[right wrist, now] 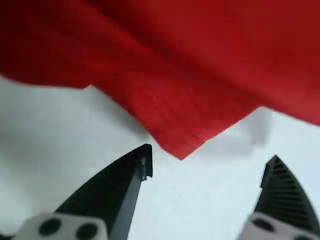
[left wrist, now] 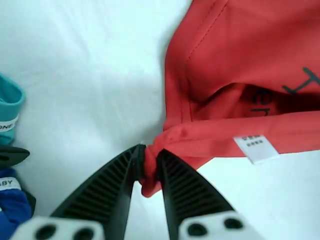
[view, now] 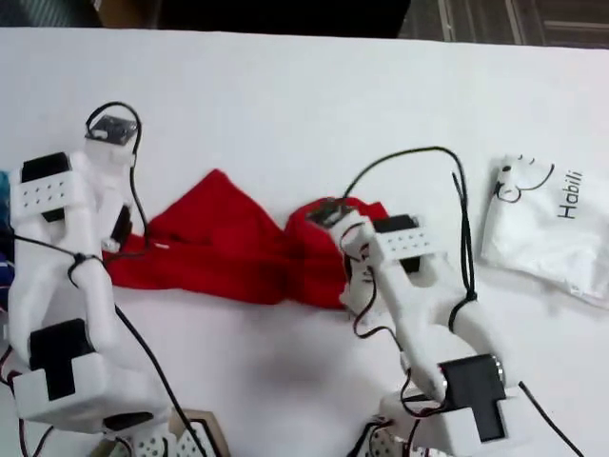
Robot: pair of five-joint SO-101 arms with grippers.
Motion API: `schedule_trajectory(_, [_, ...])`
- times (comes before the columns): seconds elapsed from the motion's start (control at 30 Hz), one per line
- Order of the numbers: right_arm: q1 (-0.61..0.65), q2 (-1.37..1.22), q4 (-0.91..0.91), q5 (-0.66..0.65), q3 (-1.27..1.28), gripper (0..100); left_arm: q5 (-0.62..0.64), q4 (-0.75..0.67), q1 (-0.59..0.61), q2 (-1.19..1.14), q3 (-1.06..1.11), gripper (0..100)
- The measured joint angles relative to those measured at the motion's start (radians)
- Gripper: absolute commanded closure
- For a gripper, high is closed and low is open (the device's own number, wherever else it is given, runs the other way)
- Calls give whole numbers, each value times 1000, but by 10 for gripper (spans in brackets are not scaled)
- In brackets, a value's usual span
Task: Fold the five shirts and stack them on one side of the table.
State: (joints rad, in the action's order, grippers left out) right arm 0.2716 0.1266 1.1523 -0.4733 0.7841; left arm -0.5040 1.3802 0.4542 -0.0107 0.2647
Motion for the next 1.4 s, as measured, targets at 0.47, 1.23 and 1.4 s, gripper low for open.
schedule_trajectory(0.47, [2, -66, -170, 189, 12, 722, 0, -38, 0, 0, 0, 974])
schedule_trajectory(1.23, [-11, -178, -97, 195, -118, 978, 2, -41, 0, 0, 0, 974])
schedule_trajectory(1.4, [0, -51, -74, 178, -117, 978, 2, -41, 0, 0, 0, 974])
